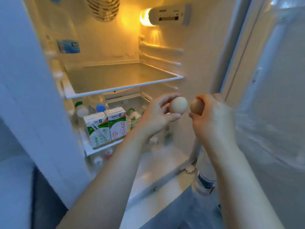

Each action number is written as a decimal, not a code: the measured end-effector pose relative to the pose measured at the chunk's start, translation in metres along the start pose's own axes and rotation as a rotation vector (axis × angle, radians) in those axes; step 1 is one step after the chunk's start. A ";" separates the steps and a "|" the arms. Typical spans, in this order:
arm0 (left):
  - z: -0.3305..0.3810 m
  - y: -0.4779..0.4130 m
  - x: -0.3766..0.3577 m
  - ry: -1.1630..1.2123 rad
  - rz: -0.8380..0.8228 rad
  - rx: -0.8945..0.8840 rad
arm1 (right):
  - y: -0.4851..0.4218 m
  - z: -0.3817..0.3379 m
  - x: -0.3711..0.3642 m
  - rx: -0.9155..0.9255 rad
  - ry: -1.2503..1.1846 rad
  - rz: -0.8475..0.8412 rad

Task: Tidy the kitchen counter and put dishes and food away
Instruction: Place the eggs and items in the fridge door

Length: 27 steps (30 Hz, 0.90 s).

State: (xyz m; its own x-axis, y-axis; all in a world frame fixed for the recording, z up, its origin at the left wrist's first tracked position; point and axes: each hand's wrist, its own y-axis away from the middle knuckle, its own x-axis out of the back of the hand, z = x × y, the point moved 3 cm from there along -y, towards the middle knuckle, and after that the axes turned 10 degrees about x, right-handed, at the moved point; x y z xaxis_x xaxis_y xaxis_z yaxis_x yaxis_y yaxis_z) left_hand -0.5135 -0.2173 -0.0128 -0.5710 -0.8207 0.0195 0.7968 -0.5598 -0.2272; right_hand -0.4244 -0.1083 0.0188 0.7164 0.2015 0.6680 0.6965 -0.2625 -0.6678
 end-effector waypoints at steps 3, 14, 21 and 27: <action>-0.008 0.029 0.034 -0.007 0.096 0.030 | 0.007 -0.024 -0.023 0.027 -0.109 -0.091; -0.057 0.167 0.085 -0.117 0.360 0.246 | 0.079 -0.086 -0.084 0.162 -0.176 -0.519; -0.075 0.256 0.085 -0.221 0.556 0.353 | 0.134 -0.109 -0.088 0.163 -0.302 -0.739; -0.070 0.344 0.096 -0.227 0.704 0.408 | 0.196 -0.168 -0.086 0.226 -0.513 -1.045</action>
State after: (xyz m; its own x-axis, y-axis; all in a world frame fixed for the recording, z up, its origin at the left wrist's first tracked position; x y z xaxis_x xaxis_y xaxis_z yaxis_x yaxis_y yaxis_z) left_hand -0.3083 -0.4807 -0.1577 0.1043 -0.9721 0.2101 0.9855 0.1294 0.1094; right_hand -0.3569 -0.3357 -0.1144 -0.3078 0.5874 0.7485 0.9079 0.4167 0.0463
